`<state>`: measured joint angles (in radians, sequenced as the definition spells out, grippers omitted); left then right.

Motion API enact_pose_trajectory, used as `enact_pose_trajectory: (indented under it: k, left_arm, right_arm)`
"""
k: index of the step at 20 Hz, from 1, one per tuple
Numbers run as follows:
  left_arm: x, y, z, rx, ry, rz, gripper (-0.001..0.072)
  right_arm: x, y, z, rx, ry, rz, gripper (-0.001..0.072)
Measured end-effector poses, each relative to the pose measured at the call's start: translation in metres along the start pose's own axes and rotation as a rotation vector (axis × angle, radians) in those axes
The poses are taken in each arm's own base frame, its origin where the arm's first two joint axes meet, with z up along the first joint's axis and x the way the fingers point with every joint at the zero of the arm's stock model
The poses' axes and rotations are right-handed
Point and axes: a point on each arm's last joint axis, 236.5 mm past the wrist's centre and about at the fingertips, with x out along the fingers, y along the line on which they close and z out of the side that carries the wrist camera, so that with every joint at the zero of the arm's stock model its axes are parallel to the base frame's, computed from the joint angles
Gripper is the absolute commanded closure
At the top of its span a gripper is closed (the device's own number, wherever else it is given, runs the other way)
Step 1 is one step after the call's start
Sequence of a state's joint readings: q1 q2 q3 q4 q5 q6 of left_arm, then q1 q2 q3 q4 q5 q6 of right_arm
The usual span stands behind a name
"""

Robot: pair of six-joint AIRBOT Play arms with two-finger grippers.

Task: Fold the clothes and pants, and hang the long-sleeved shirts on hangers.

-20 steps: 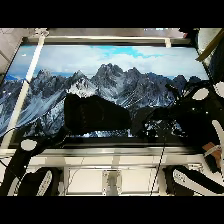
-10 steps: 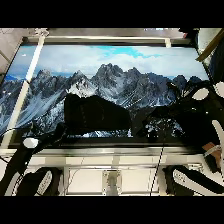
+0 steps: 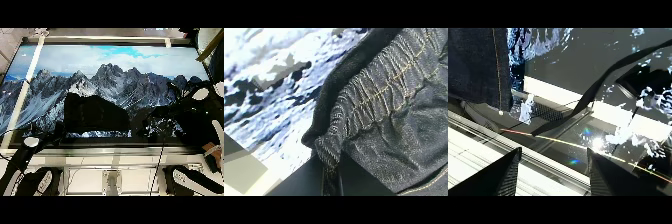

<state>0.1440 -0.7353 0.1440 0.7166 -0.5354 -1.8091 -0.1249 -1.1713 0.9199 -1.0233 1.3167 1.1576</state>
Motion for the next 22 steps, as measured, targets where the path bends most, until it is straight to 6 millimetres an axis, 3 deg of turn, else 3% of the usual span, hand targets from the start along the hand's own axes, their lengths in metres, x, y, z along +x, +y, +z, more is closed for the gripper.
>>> enact_pose_trajectory:
  k: [3,4,5,6,10,12,13,17,22]
  left_arm:
    - [0.0,-0.001,0.0,0.002,0.0,-0.004,0.0661]
    - [0.0,-0.001,0.0,0.001,0.0,-0.006,0.0661]
    - [0.0,-0.001,0.0,0.002,0.0,-0.006,0.0661]
    - [0.0,-0.001,0.0,0.003,0.001,-0.006,0.0661]
    - [0.0,-0.001,-0.002,0.005,0.01,-0.005,0.066]
    - [0.0,-0.001,-0.003,0.005,0.013,-0.004,0.066]
    - [0.0,-0.001,-0.003,0.005,0.014,-0.004,0.066]
    - [0.0,-0.001,-0.004,0.005,0.016,-0.004,0.066]
    - [0.0,-0.001,-0.004,0.005,0.016,-0.004,0.066]
  right_arm:
    - [0.005,0.006,-0.009,0.016,0.028,0.035,0.0257]
    - [0.011,0.011,-0.016,0.03,0.044,0.065,0.0221]
    - [0.02,0.018,-0.024,0.046,0.059,0.1,0.0094]
    - [0.032,0.026,-0.033,0.068,0.073,0.141,0.0078]
    - [0.075,0.061,-0.053,0.132,0.074,0.253,0.0092]
    - [0.093,0.074,-0.051,0.122,0.036,0.25,0.0163]
    - [0.1,0.078,-0.047,0.116,0.009,0.241,0.0162]
    - [0.12,0.077,-0.036,0.139,-0.051,0.204,0.0162]
    - [0.141,0.071,-0.04,0.198,-0.006,0.211,0.0162]
